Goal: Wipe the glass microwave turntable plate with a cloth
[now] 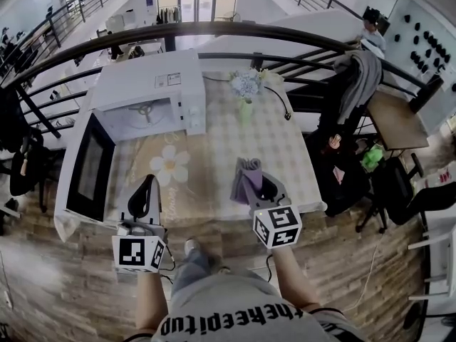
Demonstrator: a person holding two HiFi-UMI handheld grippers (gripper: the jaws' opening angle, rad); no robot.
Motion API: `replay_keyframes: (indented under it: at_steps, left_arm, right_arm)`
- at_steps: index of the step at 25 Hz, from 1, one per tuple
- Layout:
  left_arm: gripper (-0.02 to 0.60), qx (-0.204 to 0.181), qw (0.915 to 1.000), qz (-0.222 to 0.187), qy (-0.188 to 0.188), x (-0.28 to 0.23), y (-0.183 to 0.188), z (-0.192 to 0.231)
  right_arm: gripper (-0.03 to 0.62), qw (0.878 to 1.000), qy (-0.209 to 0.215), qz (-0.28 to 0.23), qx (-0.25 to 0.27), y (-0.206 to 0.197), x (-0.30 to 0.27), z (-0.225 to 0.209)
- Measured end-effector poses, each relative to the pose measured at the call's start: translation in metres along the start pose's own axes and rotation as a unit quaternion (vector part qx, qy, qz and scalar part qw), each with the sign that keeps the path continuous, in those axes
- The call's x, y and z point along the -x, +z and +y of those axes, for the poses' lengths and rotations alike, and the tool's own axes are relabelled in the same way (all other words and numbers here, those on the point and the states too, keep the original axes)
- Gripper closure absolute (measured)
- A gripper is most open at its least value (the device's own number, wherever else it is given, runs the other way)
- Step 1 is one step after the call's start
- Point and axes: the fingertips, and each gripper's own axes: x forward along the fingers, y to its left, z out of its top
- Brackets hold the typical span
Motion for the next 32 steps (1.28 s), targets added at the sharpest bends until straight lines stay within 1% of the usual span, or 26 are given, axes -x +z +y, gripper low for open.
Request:
replay_keyframes:
  at_steps: [11, 17, 22, 32]
  left_arm:
    - [0.571, -0.005, 1.0000, -0.008, -0.001, 0.005, 0.008, -0.015]
    - [0.571, -0.004, 0.9999, -0.009, 0.006, 0.009, 0.011, -0.017]
    - [0.571, -0.007, 0.9998, -0.017, 0.004, 0.009, 0.008, -0.017]
    - [0.571, -0.010, 0.9998, -0.014, 0.007, 0.010, 0.020, -0.022]
  right_arm:
    - [0.482, 0.998, 0.001, -0.061, 0.020, 0.045, 0.029, 0.000]
    - [0.482, 0.995, -0.003, -0.089, 0.036, 0.067, 0.044, 0.001]
    - [0.482, 0.993, -0.010, -0.107, 0.041, 0.079, 0.054, -0.001]
    - [0.482, 0.990, -0.021, -0.134, 0.041, 0.095, 0.069, -0.007]
